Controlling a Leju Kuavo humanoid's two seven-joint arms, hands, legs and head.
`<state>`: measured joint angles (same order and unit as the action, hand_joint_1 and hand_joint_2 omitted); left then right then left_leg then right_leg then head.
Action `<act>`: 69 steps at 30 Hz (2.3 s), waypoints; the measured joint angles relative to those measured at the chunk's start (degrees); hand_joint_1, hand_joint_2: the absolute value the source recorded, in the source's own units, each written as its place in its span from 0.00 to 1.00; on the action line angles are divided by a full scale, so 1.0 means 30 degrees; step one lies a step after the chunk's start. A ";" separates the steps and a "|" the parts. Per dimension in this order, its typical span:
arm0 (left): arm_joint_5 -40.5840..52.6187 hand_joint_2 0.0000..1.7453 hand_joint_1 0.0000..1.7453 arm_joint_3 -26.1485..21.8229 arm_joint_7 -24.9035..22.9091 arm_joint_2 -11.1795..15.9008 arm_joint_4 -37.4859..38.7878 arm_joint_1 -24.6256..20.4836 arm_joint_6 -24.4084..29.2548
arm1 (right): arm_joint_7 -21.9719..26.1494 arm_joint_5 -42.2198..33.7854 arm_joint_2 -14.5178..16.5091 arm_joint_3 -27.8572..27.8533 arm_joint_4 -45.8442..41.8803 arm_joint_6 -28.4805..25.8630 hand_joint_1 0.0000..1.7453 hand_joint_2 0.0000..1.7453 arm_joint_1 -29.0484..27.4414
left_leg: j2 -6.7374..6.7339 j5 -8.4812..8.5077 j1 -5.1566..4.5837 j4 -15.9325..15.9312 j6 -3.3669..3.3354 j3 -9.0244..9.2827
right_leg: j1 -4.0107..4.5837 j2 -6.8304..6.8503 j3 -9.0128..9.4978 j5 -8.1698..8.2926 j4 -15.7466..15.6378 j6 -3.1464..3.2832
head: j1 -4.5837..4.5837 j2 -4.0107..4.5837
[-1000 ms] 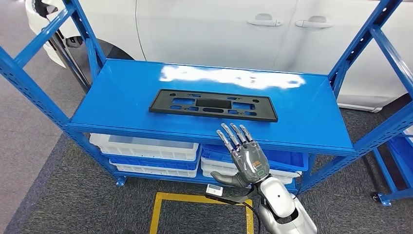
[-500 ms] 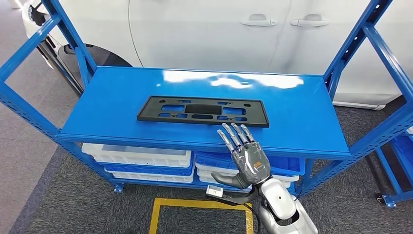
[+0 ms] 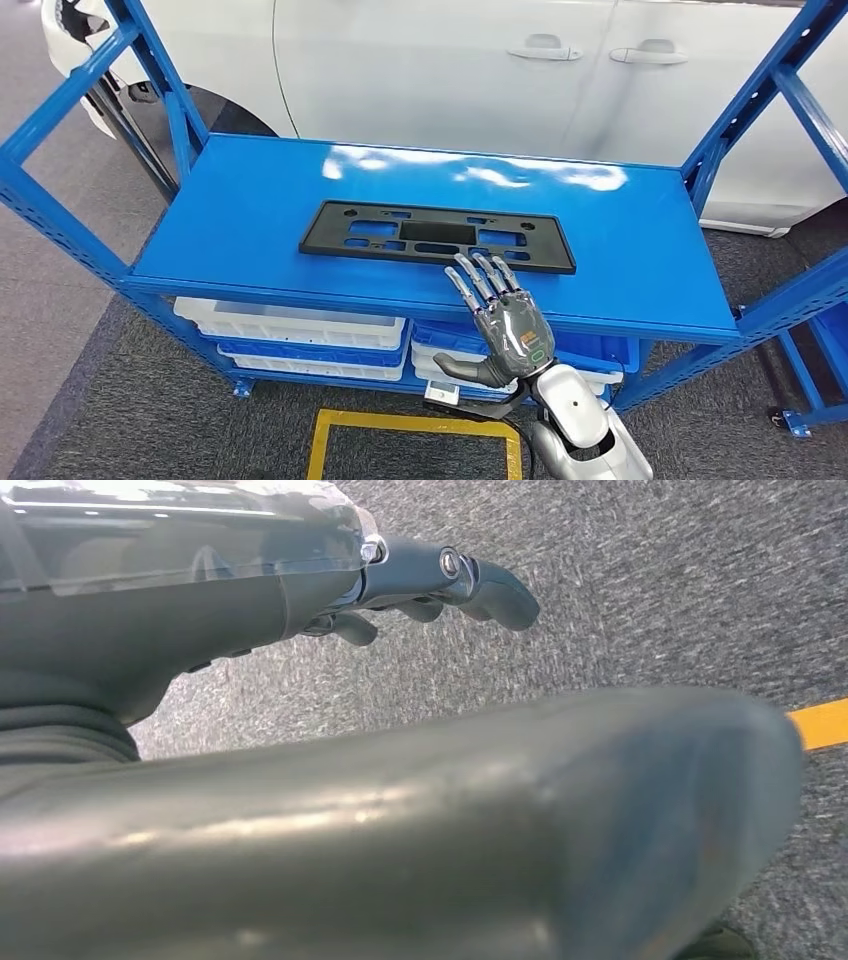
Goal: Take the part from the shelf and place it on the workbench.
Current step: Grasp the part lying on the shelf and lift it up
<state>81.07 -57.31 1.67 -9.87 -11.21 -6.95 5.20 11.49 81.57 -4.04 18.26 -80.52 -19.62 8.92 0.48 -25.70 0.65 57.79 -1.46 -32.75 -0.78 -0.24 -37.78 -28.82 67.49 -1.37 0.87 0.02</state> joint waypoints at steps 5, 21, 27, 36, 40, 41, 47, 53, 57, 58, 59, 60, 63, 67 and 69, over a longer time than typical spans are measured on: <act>0.0000 0.00 0.00 0.0005 -0.0016 -0.0004 0.0000 -0.0028 0.0002 | -0.0006 -0.0146 -0.0047 0.0038 0.0071 -0.0029 0.00 0.00 0.0241 | -0.0005 -0.0222 -0.0099 0.0040 0.0449 0.0104 | 0.0156 -0.0040 0.1235 0.1032 -0.3081 0.0331 | 0.0005 0.0000; -0.0040 0.00 0.00 0.0004 -0.0067 -0.0009 0.0000 -0.0025 -0.0069 | 0.0000 -0.0175 -0.0058 0.0111 0.0195 -0.0042 0.00 0.00 0.0417 | -0.0016 0.0161 -0.0031 0.0117 0.0405 -0.0316 | 0.0159 0.0005 0.1944 0.0546 -0.3265 0.0237 | 0.0002 0.0000; -0.0007 0.00 0.00 0.0004 -0.0086 -0.0024 0.0000 -0.0077 -0.0071 | 0.0002 -0.0177 -0.0060 0.0124 0.0257 -0.0044 0.00 0.00 0.0491 | -0.0051 0.0153 -0.0003 -0.0062 -0.0061 -0.0168 | 0.0021 0.0030 -0.0697 -0.1776 0.1960 -0.0160 | 0.0002 0.0000; -0.0007 0.00 0.00 0.0007 -0.0089 -0.0064 0.0000 -0.0097 -0.0076 | 0.0002 -0.0175 -0.0075 0.0133 0.0326 -0.0047 0.00 0.00 0.0580 | -0.0016 -0.0218 -0.0095 -0.0029 0.0481 0.0167 | 0.0202 -0.0011 0.1268 0.1116 -0.3179 0.0432 | 0.0002 0.0000; -0.0005 0.00 0.00 0.0007 -0.0089 -0.0060 0.0000 -0.0102 -0.0044 | 0.0002 -0.0178 -0.0060 0.0127 0.0320 -0.0047 0.00 0.00 0.0580 | -0.0045 -0.1628 -0.0027 0.2318 0.0844 -0.0773 | 0.0043 0.0037 0.1552 0.1149 -0.3474 0.0763 | 0.0002 0.0000; -0.0004 0.00 0.00 0.0007 -0.0089 -0.0062 0.0000 -0.0082 -0.0042 | 0.0002 -0.0176 -0.0062 0.0127 0.0324 -0.0047 0.00 0.00 0.0558 | -0.0049 -0.2222 -0.0008 0.3669 0.0908 -0.1428 | 0.0047 0.0058 0.1572 0.1122 -0.3473 0.0819 | 0.0002 0.0000; 0.0022 0.00 0.00 0.0009 -0.0098 -0.0055 0.0000 -0.0034 -0.0020 | 0.0002 -0.0175 -0.0058 0.0127 0.0311 -0.0047 0.00 0.00 0.0433 | -0.0051 -0.0229 -0.0014 0.1575 0.0815 -0.0737 | 0.0107 -0.0007 0.1815 0.0893 -0.3398 0.0708 | 0.0002 0.0000; 0.0020 0.00 0.00 0.0015 -0.0104 -0.0049 0.0000 -0.0019 -0.0027 | 0.0009 -0.0176 -0.0060 0.0129 0.0269 -0.0060 0.00 0.00 0.0415 | -0.0019 0.0130 -0.0052 -0.0073 0.0282 -0.0067 | 0.0179 -0.0023 0.1755 0.0799 -0.3311 0.0231 | 0.0002 0.0000; 0.0002 0.00 0.00 0.0018 -0.0038 -0.0055 0.0000 -0.0069 -0.0036 | 0.0009 -0.0175 -0.0060 0.0106 0.0151 -0.0100 0.00 0.00 0.0349 | -0.0064 0.0190 0.0003 -0.0237 -0.0019 0.0037 | 0.0093 -0.0002 0.0154 -0.1064 0.0142 -0.0071 | 0.0002 0.0000; -0.0002 0.00 0.00 0.0018 -0.0038 -0.0055 0.0000 -0.0058 -0.0040 | 0.0009 -0.0175 -0.0062 0.0106 0.0153 -0.0104 0.00 0.00 0.0298 | -0.0071 0.0179 -0.0008 -0.0231 -0.0042 0.0031 | 0.0072 -0.0001 -0.0499 -0.1528 0.1433 -0.0114 | 0.0002 -0.0002; -0.0002 0.00 0.00 0.0016 -0.0038 -0.0055 0.0000 -0.0042 -0.0042 | 0.0009 -0.0175 -0.0064 0.0104 0.0155 -0.0106 0.00 0.00 0.0245 | -0.0071 0.0169 -0.0018 -0.0224 -0.0053 0.0035 | 0.0052 0.0000 -0.0923 -0.1656 0.2213 -0.0136 | 0.0002 -0.0002; -0.0002 0.00 0.00 0.0015 -0.0038 -0.0053 0.0000 -0.0031 -0.0042 | 0.0009 -0.0175 -0.0067 0.0098 0.0157 -0.0106 0.00 0.00 0.0214 | -0.0065 0.0157 -0.0021 -0.0217 -0.0056 0.0048 | 0.0037 0.0001 -0.1026 -0.1447 0.2322 -0.0135 | 0.0002 -0.0002; -0.0002 0.00 0.00 0.0015 -0.0036 -0.0056 0.0000 -0.0027 -0.0042 | 0.0009 -0.0175 -0.0073 0.0071 0.0155 -0.0106 0.00 0.00 0.0230 | -0.0028 0.0083 -0.0037 -0.0198 0.0037 0.0166 | 0.0034 0.0013 0.0605 0.0470 -0.1158 0.0029 | 0.0002 -0.0003; -0.0004 0.00 0.00 0.0016 -0.0033 -0.0055 0.0000 -0.0045 -0.0060 | 0.0020 -0.0173 -0.0080 0.0051 0.0206 -0.0097 0.00 0.75 0.0370 | -0.0026 0.0018 -0.0110 -0.0168 0.0396 0.0151 | 0.0205 -0.0018 0.1553 0.1050 -0.3366 0.0364 | 0.0002 0.0000; -0.0002 0.00 0.00 0.0016 -0.0035 -0.0053 0.0000 -0.0049 -0.0080 | 0.0033 -0.0149 -0.0084 0.0038 0.0255 -0.0091 0.00 1.00 0.0459 | -0.0042 -0.0186 -0.0066 0.0034 0.0605 0.0096 | 0.0130 -0.0011 0.1623 0.1112 -0.3499 0.0572 | 0.0002 0.0000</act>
<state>81.06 -57.26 1.56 -10.03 -11.21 -7.10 4.96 11.59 81.12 -4.29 18.38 -79.75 -19.89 10.30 0.35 -26.26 0.46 57.89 0.36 -32.46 -0.39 -0.27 -32.91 -25.48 56.99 0.35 0.87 0.02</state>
